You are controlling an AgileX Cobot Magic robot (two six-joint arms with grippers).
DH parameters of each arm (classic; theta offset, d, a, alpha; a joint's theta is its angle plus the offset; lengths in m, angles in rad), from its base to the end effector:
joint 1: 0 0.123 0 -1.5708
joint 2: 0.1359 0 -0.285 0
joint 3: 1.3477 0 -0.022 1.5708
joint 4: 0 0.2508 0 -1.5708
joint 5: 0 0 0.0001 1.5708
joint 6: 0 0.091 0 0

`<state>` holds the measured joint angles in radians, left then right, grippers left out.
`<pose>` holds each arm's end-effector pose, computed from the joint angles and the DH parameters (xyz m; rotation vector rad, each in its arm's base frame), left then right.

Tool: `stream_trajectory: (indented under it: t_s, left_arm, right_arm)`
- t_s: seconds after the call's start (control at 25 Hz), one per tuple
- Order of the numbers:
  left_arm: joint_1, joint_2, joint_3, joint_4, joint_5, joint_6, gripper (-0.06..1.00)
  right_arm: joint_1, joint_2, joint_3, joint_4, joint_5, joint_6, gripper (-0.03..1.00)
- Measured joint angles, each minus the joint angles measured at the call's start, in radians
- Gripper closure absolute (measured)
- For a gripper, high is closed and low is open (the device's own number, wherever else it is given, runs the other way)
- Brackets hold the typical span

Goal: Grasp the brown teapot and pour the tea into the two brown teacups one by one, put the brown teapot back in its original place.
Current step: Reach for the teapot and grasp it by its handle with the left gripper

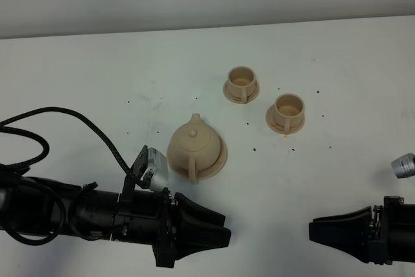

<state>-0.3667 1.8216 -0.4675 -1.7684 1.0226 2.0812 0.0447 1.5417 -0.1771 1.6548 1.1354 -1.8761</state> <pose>0.1895 -0.1544 0.1136 0.9735 2.1498 -1.3323 0.1379 0.0885 0.1380 -0.5198 2.2469 1.4238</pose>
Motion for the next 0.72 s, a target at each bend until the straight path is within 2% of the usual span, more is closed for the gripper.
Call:
stream_trajectory:
  t_s: [0.72]
  left_arm:
    - [0.0,0.0,0.0,-0.001,0.0,0.0,0.51]
  right_arm:
    - [0.0,0.0,0.0,0.0,0.0,0.0,0.73]
